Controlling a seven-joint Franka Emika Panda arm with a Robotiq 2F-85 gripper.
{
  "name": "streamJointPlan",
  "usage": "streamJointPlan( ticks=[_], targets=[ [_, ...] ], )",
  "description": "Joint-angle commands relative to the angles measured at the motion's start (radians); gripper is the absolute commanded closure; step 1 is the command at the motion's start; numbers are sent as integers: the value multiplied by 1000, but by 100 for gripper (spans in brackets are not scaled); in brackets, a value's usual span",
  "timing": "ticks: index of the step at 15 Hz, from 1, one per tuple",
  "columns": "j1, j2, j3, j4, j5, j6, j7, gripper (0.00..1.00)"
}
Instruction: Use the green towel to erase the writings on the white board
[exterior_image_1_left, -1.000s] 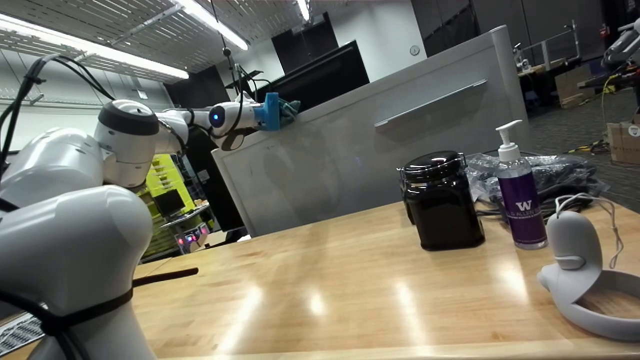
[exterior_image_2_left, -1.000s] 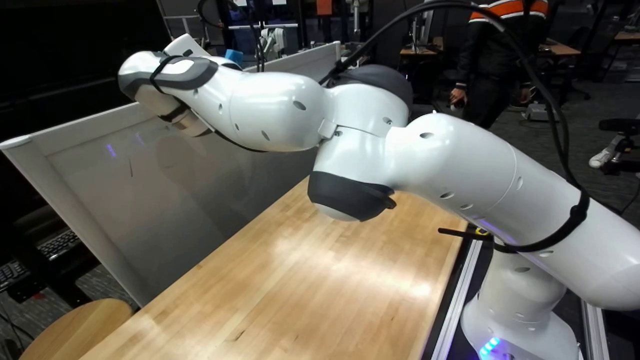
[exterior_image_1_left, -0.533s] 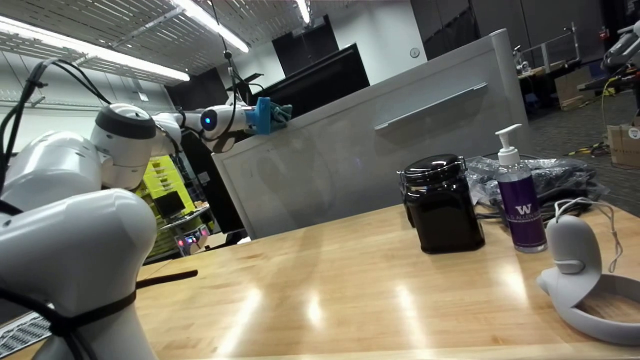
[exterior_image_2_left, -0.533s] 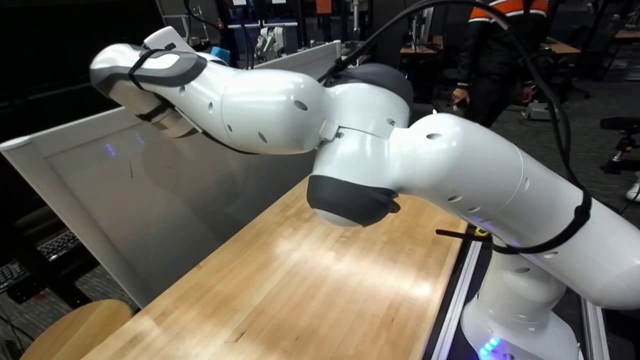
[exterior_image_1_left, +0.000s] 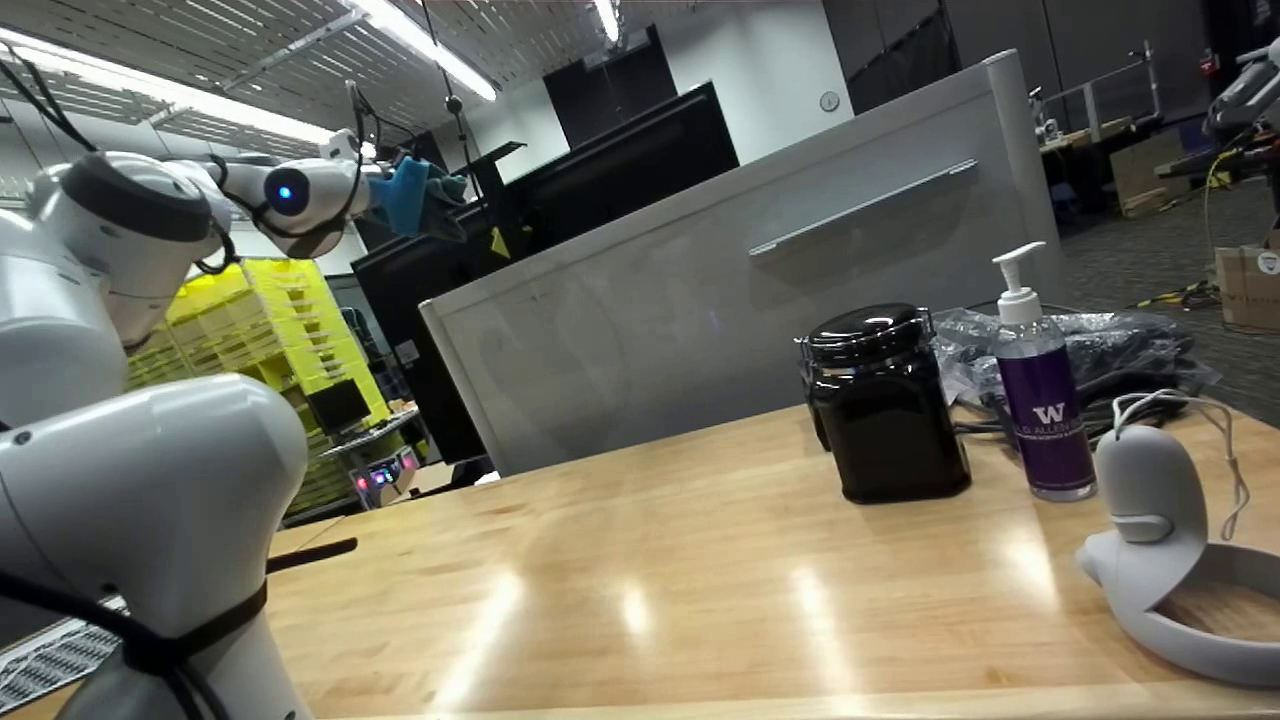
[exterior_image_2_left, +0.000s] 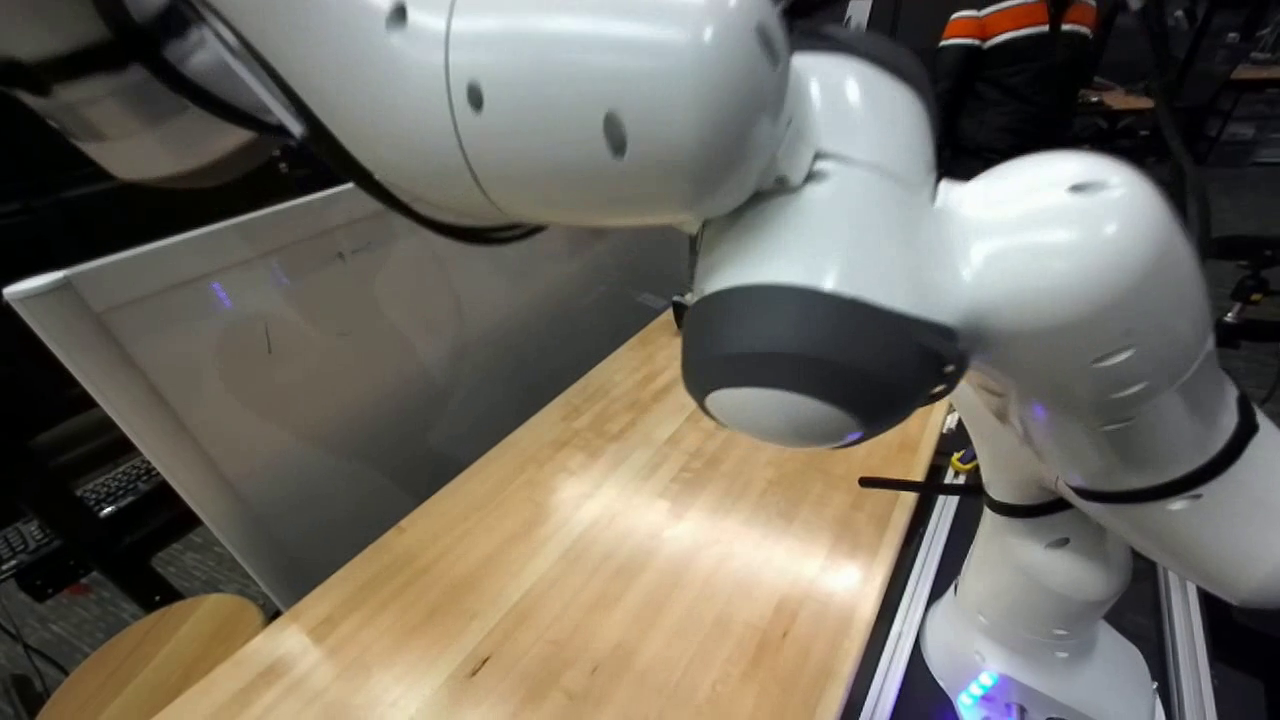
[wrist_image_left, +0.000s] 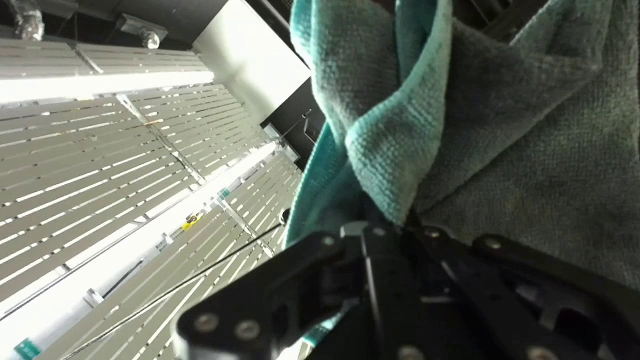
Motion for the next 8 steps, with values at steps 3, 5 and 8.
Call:
streamJointPlan(
  ticks=[3, 5, 8],
  targets=[
    [325, -348, 55, -349, 87, 87, -121, 98],
    [442, -431, 2, -405, 94, 73, -83, 98],
    [589, -335, -307, -527, 141, 77, -164, 98]
  ],
)
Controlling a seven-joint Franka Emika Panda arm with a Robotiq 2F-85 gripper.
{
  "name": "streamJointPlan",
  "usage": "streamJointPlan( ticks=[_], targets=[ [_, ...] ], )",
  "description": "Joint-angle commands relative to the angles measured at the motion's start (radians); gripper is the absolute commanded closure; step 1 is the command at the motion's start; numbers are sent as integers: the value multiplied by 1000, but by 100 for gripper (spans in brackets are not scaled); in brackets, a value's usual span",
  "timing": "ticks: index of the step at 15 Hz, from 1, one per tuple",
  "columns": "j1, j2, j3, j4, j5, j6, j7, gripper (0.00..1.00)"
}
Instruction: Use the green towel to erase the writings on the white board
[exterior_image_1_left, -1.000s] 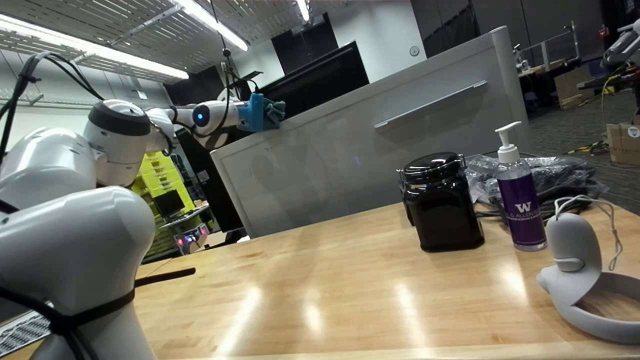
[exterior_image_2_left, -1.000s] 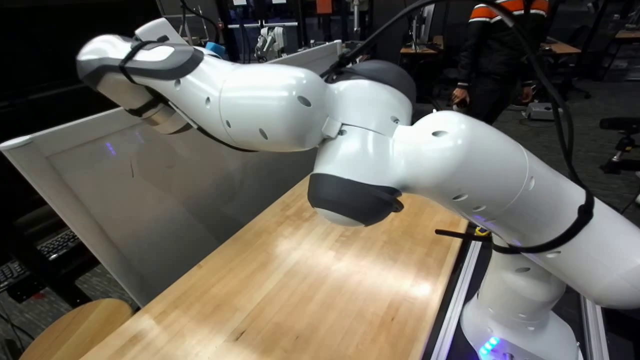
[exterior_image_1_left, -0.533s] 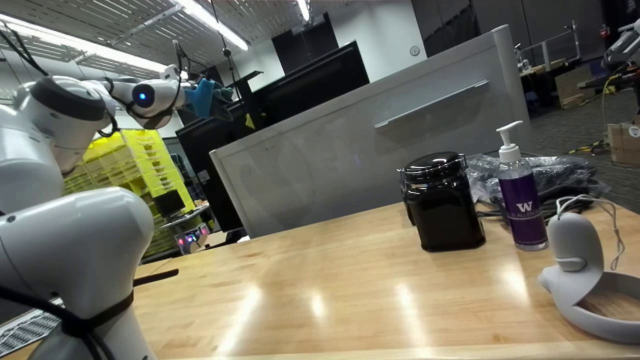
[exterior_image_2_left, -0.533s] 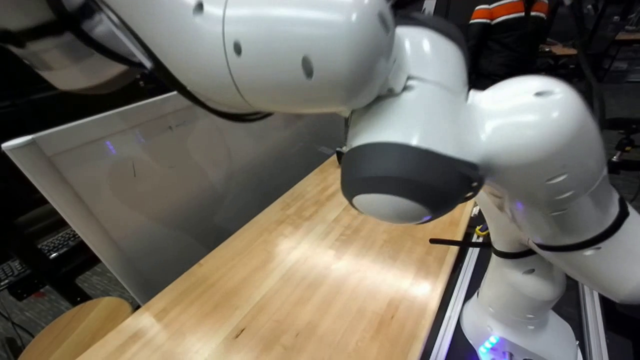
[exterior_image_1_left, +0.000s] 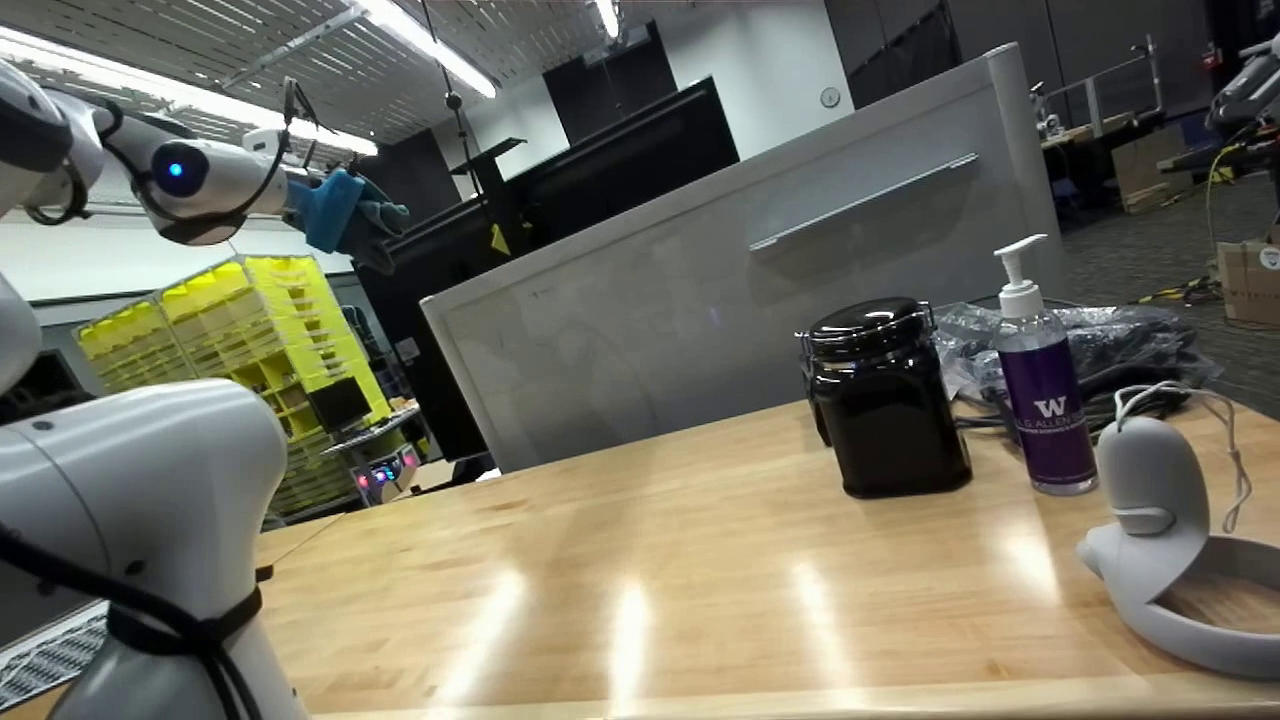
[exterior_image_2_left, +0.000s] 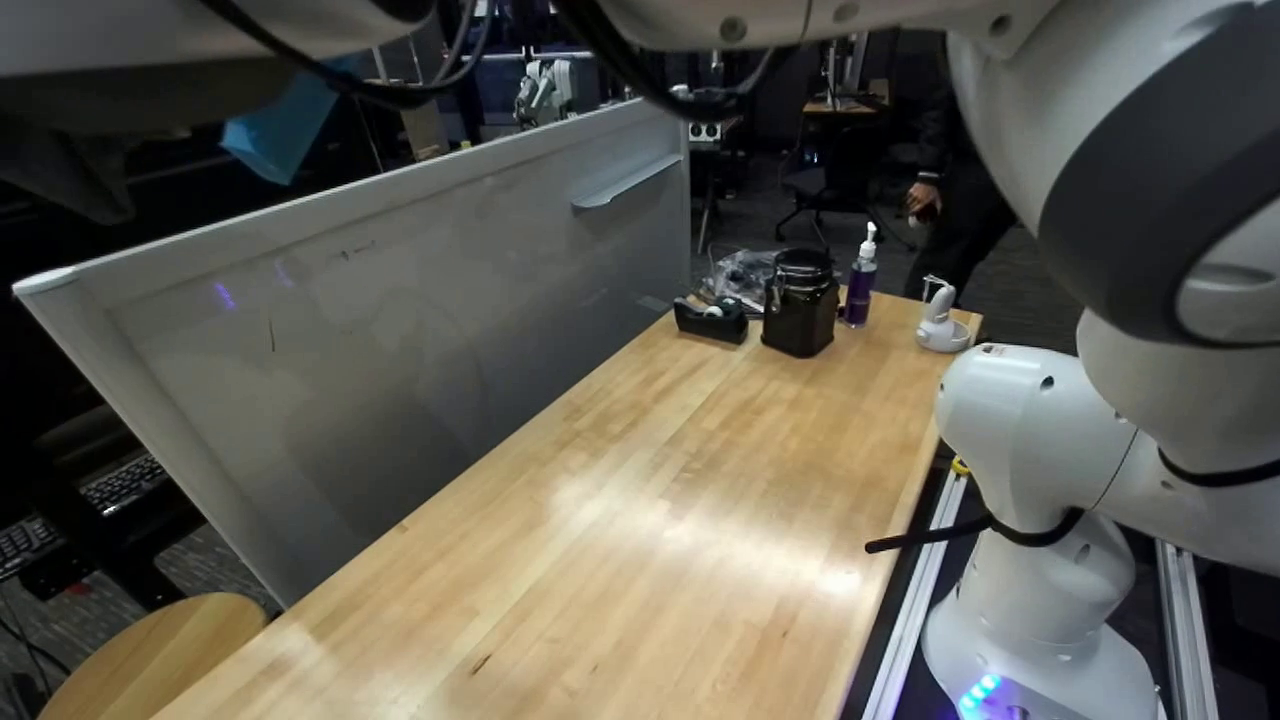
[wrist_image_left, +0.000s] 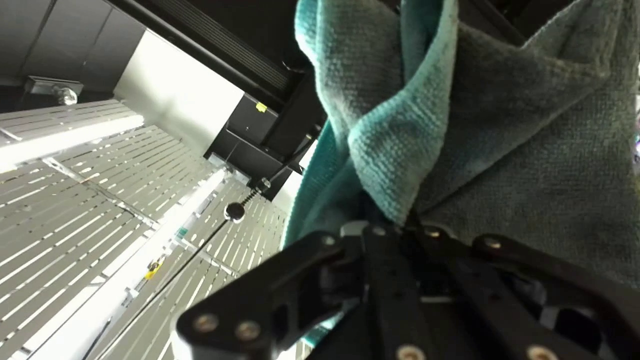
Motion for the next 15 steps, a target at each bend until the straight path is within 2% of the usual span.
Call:
streamJointPlan(
  ticks=[1, 6, 10, 11, 12, 14, 15],
  targets=[
    [178, 12, -275, -177, 59, -1, -71, 98],
    [397, 127, -633, -453, 169, -12, -124, 98],
    [630, 265, -900, -732, 312, -11, -205, 98],
    [720, 194, -936, -737, 252, -85, -283, 98],
    [784, 93, -955, -752, 346, -41, -294, 98],
    [919, 25, -1000, -805, 385, 134, -360, 98],
    [962, 119, -1078, -920, 508, 29, -419, 68]
  ],
)
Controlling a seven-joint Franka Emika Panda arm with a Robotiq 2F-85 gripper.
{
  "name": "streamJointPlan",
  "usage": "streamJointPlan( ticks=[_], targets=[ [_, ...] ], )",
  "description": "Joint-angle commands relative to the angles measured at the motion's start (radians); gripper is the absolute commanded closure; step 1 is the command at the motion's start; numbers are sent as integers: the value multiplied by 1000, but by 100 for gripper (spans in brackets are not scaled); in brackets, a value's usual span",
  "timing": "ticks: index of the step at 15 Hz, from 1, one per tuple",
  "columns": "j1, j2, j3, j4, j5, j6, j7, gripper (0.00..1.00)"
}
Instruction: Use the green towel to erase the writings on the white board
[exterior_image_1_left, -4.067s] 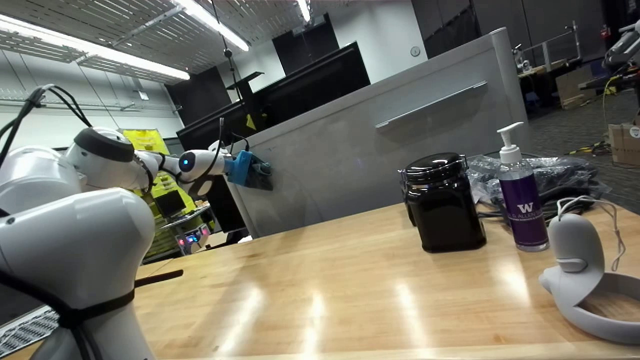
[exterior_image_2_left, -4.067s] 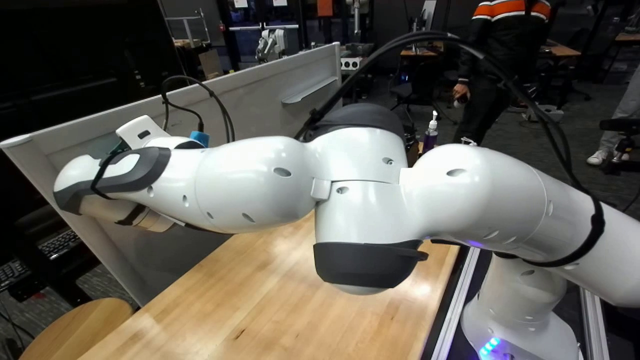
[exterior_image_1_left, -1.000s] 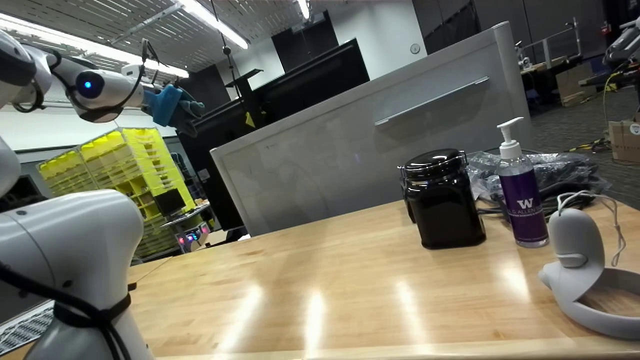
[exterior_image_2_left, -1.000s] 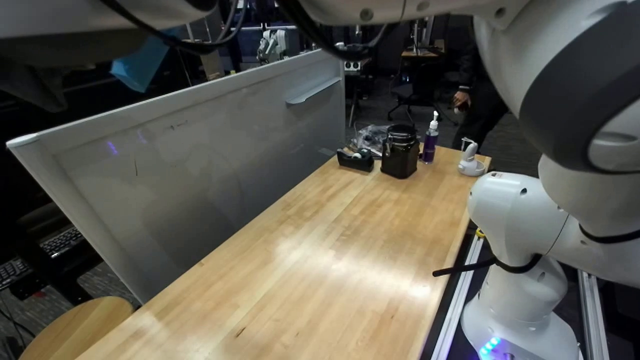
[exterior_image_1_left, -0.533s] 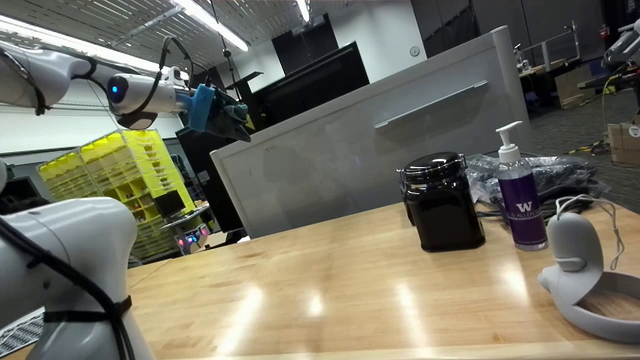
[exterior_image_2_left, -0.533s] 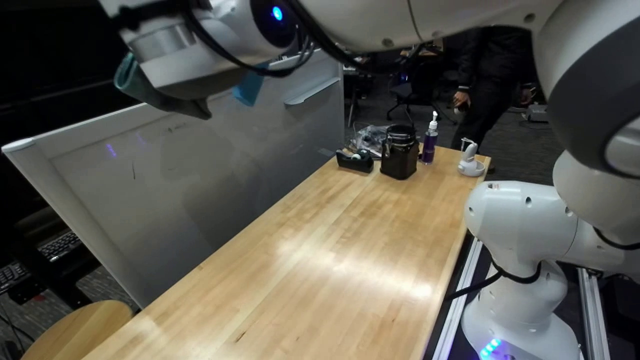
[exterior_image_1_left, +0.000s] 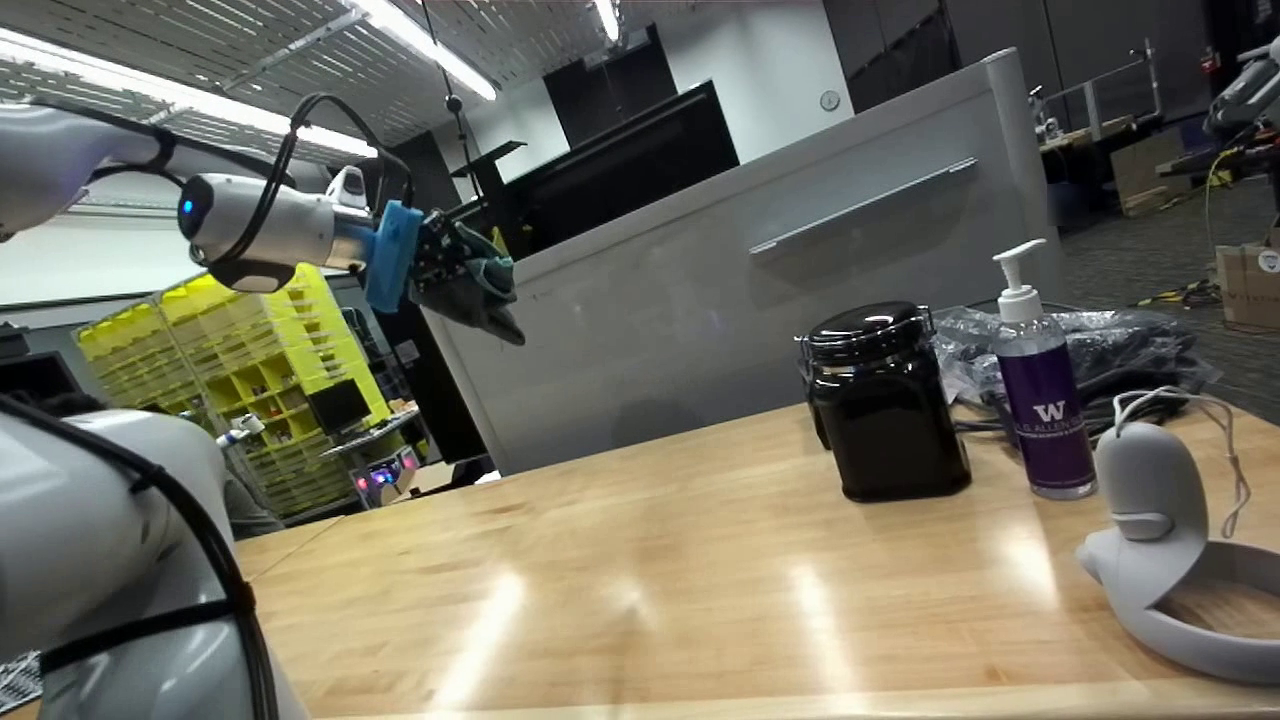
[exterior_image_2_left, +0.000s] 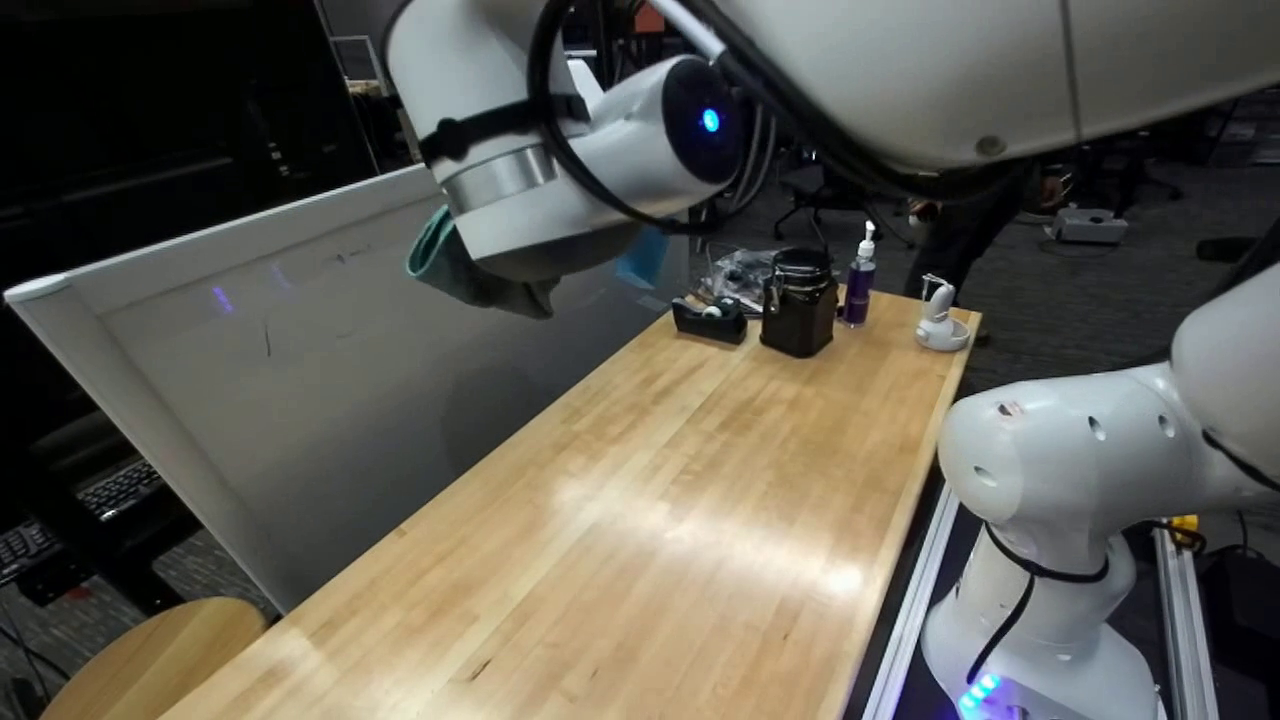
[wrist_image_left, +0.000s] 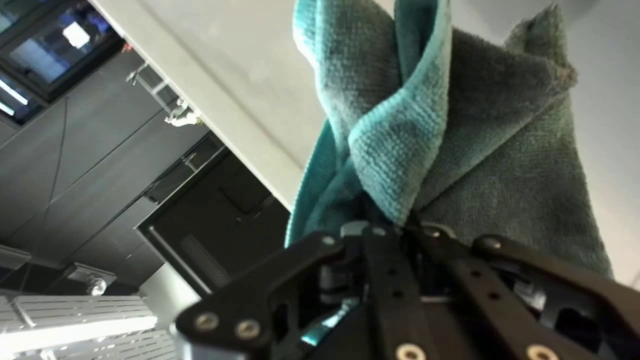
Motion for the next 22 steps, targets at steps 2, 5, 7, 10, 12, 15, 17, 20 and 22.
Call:
streamJointPlan(
  ticks=[2, 5, 7, 10, 12, 15, 17, 20, 22],
  targets=[
    [214, -23, -172, -201, 291, -18, -223, 63],
    [179, -48, -119, -315, 355, -37, -193, 44],
    [186, -98, -99, -349, 390, -6, -186, 30],
    [150, -188, -49, -405, 402, -19, -145, 9],
    [153, -142, -46, -417, 404, -45, -154, 20],
    [133, -197, -30, -432, 403, -45, -143, 3],
    [127, -208, -30, -431, 402, -45, -143, 3],
    [127, -210, -29, -430, 402, -45, -143, 3],
    [127, -211, -29, -430, 402, -45, -143, 3]
  ],
)
